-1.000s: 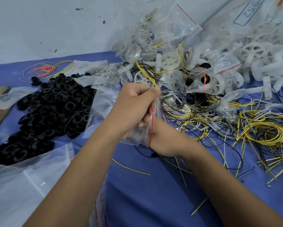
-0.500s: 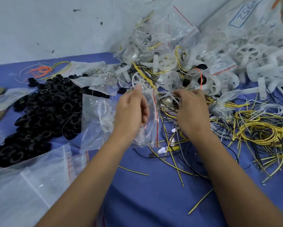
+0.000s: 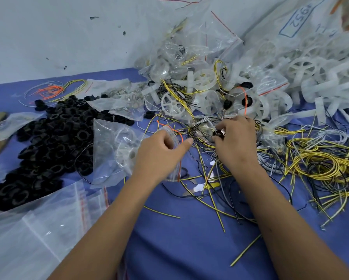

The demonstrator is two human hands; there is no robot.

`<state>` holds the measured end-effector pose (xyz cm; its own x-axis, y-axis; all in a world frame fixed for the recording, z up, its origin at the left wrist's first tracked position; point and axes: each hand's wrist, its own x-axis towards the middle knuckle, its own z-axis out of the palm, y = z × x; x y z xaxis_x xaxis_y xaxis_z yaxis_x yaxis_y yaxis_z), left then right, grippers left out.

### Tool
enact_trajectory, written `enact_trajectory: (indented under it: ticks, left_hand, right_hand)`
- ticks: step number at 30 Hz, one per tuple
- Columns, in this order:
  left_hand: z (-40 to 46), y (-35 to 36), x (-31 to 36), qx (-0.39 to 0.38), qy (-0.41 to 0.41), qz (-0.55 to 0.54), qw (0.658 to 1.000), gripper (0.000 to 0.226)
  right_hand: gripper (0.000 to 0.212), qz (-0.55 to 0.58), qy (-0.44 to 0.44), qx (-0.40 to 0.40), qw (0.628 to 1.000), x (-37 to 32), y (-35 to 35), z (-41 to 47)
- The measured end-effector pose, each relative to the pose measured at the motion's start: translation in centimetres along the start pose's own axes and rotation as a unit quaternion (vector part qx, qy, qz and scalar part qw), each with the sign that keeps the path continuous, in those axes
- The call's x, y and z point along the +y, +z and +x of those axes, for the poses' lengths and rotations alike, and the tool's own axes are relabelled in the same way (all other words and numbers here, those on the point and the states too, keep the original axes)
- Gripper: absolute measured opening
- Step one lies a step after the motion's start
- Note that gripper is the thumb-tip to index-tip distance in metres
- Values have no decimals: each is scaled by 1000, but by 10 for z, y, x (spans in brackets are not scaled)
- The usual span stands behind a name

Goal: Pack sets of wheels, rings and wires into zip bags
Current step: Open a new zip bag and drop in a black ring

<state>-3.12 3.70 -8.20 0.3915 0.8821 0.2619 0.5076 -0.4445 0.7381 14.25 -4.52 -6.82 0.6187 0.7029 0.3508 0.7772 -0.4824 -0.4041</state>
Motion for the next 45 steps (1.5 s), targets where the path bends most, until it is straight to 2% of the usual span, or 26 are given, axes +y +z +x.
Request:
enact_trajectory:
  ticks: [5, 9, 11, 14, 16, 19, 21, 24, 25, 27, 29, 31, 33, 35, 37, 41, 45]
  left_hand:
    - [1, -2, 1, -9, -9, 66, 998, 32]
    - [3, -7, 3, 1, -15, 21, 1000, 17]
    - [6, -8, 4, 9, -29, -20, 999, 18]
    - [10, -9, 5, 6, -61, -102, 993, 34]
    - [13, -11, 6, -11, -80, -168, 982, 40]
    - [12, -14, 8, -28, -102, -256, 961, 46]
    - [11, -16, 11, -25, -100, -280, 955, 50]
    - [9, -17, 19, 8, -62, -287, 956, 43]
    - [8, -18, 22, 29, -30, -272, 961, 40]
    - [6, -22, 28, 74, 50, -231, 969, 38]
    - [3, -26, 34, 89, 112, -207, 968, 36]
    - [2, -28, 39, 74, 153, -200, 965, 35]
    - [0, -28, 43, 50, 180, -205, 961, 38]
    - [-2, -28, 46, 30, 199, -209, 957, 37]
    - [-3, -29, 48, 23, 205, -213, 955, 35]
    - [-1, -30, 47, 46, 188, -237, 952, 35]
    - [-1, -31, 45, 63, 148, -275, 948, 34]
  right_hand:
    - [27, 31, 7, 23, 999, 0, -4, -3]
    - [18, 96, 25, 100, 990, -3, -9, -5]
    - [20, 139, 28, 118, 983, -5, -11, -4]
    - [21, 140, 26, 147, 979, -5, -11, -6]
    - [23, 141, 28, 189, 971, -6, -13, -6]
    - [24, 209, 0, 219, 953, -10, -16, -7]
    - [21, 337, -29, 149, 929, -19, -17, -7]
    - [16, 536, -52, -54, 841, -38, -16, -17]
    - [15, 551, -59, -111, 825, -42, -15, -20]
    - [15, 541, -60, -187, 818, -46, -12, -25]
    - [10, 517, -58, -207, 829, -46, -11, -26]
    - [9, 479, -65, -194, 854, -44, -11, -27]
    - [11, 436, -80, -171, 880, -44, -10, -28]
    - [7, 417, -88, -156, 891, -44, -8, -28]
    - [7, 434, -91, -162, 882, -45, -7, -28]
    - [23, 500, -119, -223, 828, -47, -6, -29]
    - [23, 507, -96, -224, 827, -43, -4, -26]
